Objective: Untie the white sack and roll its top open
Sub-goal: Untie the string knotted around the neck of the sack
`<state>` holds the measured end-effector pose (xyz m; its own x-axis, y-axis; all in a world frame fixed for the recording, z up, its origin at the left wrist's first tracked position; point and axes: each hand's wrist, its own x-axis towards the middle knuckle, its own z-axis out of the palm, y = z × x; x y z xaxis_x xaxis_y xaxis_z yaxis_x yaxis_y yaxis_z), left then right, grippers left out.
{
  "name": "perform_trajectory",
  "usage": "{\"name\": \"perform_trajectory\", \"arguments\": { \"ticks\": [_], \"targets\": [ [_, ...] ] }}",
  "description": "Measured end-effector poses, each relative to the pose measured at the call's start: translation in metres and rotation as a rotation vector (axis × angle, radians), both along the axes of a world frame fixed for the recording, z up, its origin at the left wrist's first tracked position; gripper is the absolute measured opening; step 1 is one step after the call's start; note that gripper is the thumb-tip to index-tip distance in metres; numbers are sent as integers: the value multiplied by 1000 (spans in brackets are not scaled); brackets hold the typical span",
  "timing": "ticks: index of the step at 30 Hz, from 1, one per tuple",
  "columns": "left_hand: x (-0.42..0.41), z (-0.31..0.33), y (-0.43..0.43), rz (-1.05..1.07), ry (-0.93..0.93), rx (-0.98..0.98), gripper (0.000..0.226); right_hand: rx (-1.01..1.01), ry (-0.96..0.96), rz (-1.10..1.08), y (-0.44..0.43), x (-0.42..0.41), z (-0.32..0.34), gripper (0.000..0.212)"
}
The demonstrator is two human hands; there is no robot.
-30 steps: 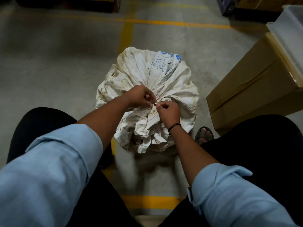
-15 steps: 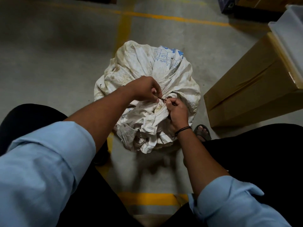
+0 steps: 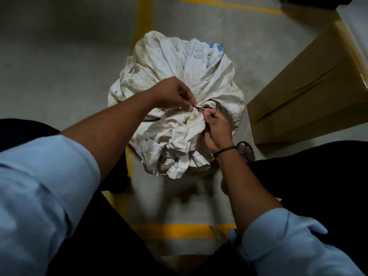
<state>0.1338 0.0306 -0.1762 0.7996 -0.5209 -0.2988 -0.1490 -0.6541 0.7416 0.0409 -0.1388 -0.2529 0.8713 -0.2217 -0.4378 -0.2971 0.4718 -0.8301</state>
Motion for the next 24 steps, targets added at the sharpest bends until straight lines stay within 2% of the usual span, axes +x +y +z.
{"name": "perform_trajectory", "arguments": {
  "ticks": [3,8,24],
  "targets": [
    [4,1,-2,21,10,19,18,65,-6,0,-1,1,-5,22],
    [8,6,-14,84,15,61,13,56,-16,19,-5,0,-8,23],
    [4,2,-32,175,-68,293,31,-80,-83,103,-8,0,-13,22]
  ]
}}
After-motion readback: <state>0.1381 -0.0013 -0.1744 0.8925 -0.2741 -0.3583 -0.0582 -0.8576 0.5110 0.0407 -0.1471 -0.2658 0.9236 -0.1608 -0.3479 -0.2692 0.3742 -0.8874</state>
